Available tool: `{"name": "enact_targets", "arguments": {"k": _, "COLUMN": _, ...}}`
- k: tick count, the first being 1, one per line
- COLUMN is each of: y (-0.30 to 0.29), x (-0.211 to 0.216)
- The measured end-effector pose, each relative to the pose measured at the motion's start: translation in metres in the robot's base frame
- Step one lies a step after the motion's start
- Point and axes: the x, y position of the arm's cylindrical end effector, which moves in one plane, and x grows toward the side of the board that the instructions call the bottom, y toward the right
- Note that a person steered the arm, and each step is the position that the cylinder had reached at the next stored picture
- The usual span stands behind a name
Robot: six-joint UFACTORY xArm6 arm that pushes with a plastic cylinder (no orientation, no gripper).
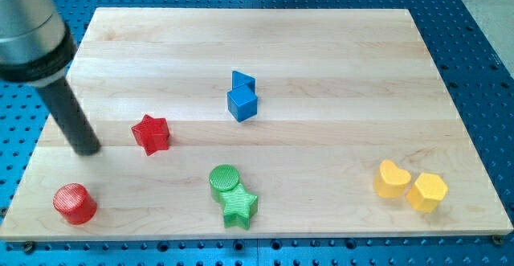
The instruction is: Push the red star into the blue blocks
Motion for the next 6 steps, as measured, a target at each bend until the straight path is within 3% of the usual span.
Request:
{"name": "enact_targets", "arguments": {"k": 2, "y": 0.093, "x": -0.047}}
{"name": "enact_targets", "arguments": {"k": 3, "y": 0.104, "x": -0.039}}
{"name": "enact_targets", "arguments": {"k": 4, "y": 0.098, "x": -0.005}}
{"name": "enact_targets", "arguments": {"k": 5, "y": 0.147, "x": -0.003}}
{"name": "enact_targets", "arguments": {"k": 6, "y": 0.192, "x": -0.036}}
